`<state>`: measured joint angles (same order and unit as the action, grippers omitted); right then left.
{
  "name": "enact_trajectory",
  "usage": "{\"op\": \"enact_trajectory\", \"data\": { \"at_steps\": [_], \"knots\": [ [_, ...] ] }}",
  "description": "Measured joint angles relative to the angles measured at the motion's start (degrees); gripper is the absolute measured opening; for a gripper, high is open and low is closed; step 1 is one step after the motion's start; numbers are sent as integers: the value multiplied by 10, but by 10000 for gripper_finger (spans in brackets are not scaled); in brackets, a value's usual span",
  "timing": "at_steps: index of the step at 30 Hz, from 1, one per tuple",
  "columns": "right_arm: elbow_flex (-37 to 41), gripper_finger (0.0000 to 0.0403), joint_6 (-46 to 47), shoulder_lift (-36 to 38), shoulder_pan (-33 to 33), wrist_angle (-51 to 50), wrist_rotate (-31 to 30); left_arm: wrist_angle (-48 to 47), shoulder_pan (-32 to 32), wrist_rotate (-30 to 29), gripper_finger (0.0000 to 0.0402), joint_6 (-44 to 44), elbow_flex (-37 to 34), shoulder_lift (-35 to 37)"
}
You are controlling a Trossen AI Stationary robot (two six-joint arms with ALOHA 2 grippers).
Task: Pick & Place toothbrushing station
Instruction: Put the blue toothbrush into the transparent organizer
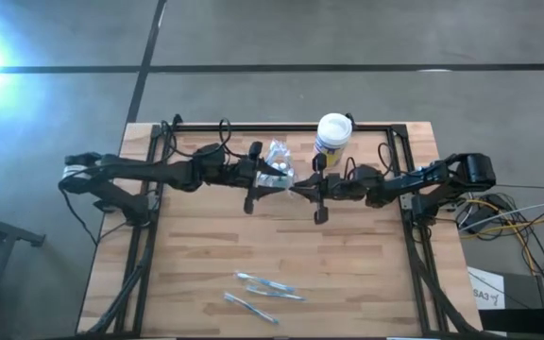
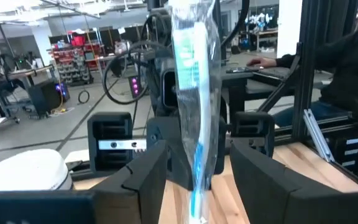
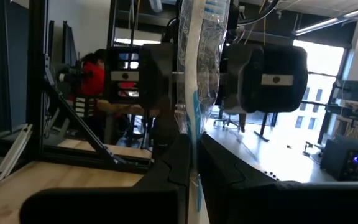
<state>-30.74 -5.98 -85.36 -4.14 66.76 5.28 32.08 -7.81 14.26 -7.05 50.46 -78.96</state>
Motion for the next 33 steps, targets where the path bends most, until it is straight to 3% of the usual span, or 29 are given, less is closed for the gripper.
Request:
{"op": "enact_trajectory", "data": {
  "at_steps": [33],
  "knots": [
    [-6,13,9,0,0,-4,-34,19,0,-2,178,2,24,-36]
  ]
}}
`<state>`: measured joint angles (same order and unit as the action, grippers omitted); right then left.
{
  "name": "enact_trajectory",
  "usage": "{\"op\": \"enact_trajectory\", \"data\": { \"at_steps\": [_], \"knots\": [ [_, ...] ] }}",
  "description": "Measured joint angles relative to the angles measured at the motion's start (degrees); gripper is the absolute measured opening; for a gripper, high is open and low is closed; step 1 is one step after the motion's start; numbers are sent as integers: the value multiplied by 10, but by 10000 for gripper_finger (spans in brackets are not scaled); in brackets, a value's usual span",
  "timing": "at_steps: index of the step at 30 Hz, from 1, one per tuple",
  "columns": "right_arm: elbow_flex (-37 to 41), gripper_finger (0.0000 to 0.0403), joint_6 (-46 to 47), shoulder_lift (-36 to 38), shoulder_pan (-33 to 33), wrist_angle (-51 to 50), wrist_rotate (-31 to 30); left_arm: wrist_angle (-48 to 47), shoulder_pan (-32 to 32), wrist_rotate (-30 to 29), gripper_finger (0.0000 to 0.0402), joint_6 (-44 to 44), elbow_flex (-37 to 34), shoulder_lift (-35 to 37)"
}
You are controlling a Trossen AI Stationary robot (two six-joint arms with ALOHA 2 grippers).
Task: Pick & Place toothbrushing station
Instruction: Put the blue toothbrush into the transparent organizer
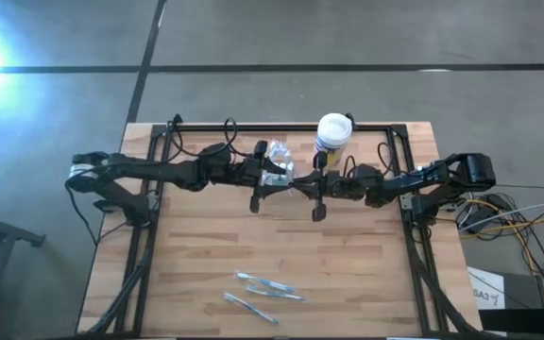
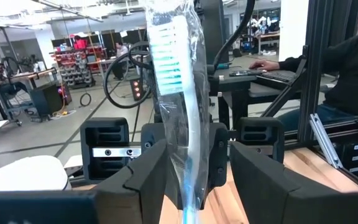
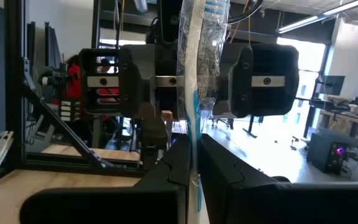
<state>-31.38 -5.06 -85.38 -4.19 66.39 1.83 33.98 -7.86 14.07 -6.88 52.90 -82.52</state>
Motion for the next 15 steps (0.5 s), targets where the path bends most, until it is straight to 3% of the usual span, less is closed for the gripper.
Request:
{"op": "enact_trajectory", "data": {
  "at_steps": [15],
  "knots": [
    [-2,13,1,0,2,0,3,11,0,-5,112,-15,1,0]
  ]
}}
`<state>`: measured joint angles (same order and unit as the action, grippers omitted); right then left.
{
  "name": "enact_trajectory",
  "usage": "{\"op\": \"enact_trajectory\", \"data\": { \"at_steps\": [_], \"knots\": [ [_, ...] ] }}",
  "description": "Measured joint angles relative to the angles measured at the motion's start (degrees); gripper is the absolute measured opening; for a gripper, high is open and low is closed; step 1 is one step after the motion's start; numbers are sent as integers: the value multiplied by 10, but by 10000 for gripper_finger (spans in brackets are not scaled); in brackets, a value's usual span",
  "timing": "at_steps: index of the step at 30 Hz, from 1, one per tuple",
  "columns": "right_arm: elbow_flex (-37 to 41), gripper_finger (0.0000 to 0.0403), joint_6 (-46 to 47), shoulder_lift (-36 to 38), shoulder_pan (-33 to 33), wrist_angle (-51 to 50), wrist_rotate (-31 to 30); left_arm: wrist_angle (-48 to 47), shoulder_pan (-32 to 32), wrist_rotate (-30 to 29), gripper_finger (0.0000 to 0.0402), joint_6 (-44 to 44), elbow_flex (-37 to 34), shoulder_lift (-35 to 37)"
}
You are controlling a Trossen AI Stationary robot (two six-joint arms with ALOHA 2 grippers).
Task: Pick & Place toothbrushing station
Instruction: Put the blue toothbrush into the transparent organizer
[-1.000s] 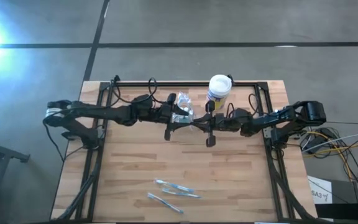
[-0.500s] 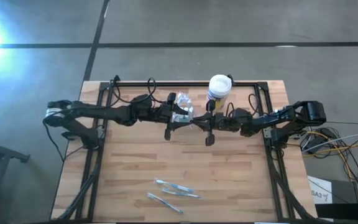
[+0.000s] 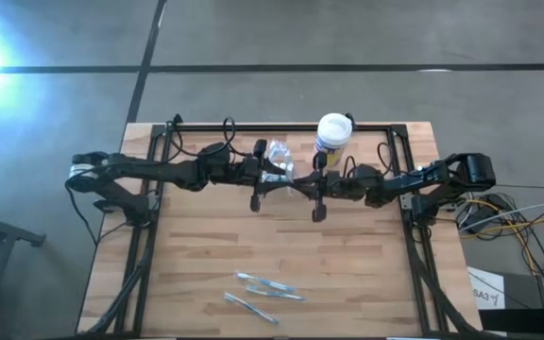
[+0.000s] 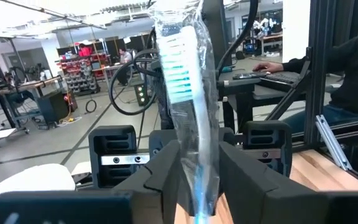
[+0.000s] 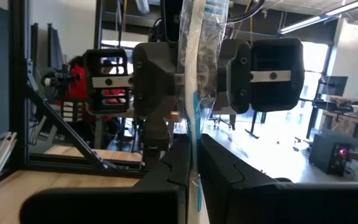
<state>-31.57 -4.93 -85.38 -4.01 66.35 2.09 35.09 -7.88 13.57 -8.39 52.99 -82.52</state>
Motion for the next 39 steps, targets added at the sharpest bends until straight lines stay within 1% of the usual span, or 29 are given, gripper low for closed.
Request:
{"op": "enact_trajectory", "data": {
  "at_steps": [6,12,18,23,26,34,37,39],
  "knots": [
    [0,13,-2,0,0,0,9,1,0,0,90,-11,0,-7],
    [0,13,0,0,0,-2,9,11,0,3,59,-11,3,-29],
    [0,13,1,0,0,1,9,7,0,3,27,-12,9,-28],
    [-1,16,0,0,0,-1,8,-5,0,0,25,-30,9,-24],
    [0,40,-2,0,2,-2,8,-13,0,1,25,-36,9,-23],
    [1,155,10,4,5,-2,17,-47,-1,0,25,-36,7,-3],
    [2,182,22,15,5,-18,16,-64,-1,0,25,-37,3,15],
    [3,192,27,33,5,-57,15,-81,-1,0,25,-37,2,29]
  ]
}}
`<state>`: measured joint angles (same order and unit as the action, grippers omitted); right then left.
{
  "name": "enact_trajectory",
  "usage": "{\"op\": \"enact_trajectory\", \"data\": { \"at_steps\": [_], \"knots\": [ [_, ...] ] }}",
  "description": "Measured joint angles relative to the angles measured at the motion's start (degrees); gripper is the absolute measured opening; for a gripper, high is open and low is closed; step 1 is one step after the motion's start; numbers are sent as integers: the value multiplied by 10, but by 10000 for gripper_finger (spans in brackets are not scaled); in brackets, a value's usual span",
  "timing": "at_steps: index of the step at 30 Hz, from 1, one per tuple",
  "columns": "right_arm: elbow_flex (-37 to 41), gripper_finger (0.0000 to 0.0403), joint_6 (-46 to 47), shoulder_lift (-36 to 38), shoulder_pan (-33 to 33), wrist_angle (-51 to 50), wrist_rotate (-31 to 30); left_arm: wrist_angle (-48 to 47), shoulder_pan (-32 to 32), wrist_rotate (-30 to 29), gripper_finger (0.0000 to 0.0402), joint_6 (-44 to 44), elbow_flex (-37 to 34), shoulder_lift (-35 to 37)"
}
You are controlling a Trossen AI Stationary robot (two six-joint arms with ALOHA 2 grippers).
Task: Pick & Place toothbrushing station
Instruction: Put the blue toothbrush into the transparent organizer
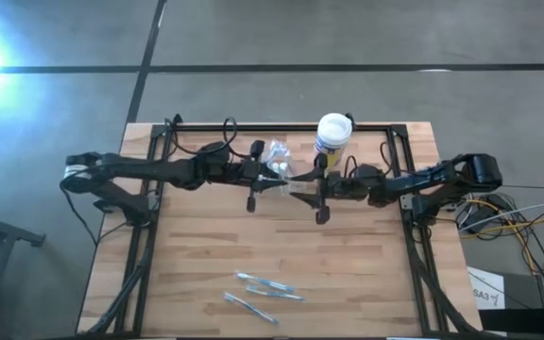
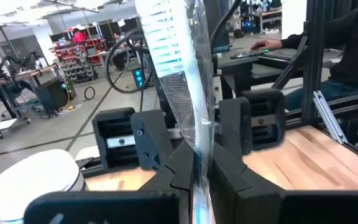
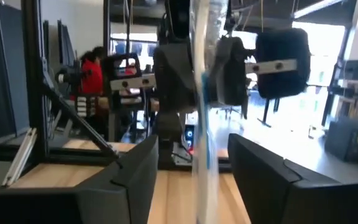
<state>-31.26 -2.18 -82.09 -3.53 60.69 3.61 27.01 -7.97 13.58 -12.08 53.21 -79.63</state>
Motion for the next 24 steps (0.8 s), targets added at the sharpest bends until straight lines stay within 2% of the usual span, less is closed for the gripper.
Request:
{"op": "enact_trajectory", "data": {
  "at_steps": [6,10,18,24],
  "knots": [
    [1,190,3,87,0,-141,-8,-70,0,0,25,-14,-3,61],
    [7,180,-1,122,2,-195,-8,-104,0,0,25,-14,-19,112],
    [37,148,-16,155,3,-199,-8,-132,0,-8,25,-8,-90,243],
    [64,94,-26,189,3,-198,-7,-149,-1,-12,25,27,-145,329]
  ]
}}
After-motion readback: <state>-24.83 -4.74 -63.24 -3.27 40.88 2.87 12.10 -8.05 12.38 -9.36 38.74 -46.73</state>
